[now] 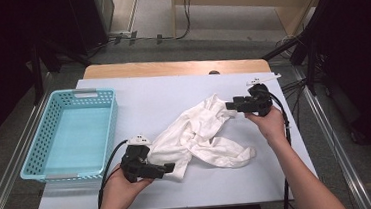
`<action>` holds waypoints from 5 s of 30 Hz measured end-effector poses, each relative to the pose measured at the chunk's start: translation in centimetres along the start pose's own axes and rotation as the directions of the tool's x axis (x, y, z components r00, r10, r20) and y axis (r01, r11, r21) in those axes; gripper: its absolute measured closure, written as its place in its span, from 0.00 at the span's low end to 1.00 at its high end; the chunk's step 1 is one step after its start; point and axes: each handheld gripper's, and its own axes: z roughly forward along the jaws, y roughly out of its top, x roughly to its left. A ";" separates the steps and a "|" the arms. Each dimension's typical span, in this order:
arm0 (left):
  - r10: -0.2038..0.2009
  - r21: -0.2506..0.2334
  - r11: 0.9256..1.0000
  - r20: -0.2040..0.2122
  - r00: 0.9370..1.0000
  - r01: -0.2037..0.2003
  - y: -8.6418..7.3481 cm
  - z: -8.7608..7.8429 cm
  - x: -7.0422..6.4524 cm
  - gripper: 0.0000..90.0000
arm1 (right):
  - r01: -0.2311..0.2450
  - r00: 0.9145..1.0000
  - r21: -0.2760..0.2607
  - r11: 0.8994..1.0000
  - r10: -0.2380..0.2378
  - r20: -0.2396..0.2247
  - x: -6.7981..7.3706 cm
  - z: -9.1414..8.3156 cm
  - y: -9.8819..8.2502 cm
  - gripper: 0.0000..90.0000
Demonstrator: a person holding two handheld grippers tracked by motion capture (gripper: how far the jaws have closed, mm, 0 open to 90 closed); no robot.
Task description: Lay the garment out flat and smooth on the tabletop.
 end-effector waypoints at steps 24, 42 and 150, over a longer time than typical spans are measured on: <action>0.072 -0.092 0.992 -0.149 0.986 -0.086 1.8 -1.4 -0.2 0.23 | 0.027 0.997 0.023 0.999 -0.026 -0.068 1.0 0.4 -0.8 0.45; 0.128 -0.063 0.989 -0.068 0.989 -0.132 4.4 1.3 -0.3 0.26 | 0.033 0.998 0.045 0.998 -0.031 -0.059 1.6 -0.7 -3.8 0.39; 0.117 -0.016 0.993 -0.004 0.993 -0.117 12.7 7.9 3.6 0.88 | 0.012 0.997 0.156 0.988 0.000 -0.076 6.1 -3.0 -12.1 0.36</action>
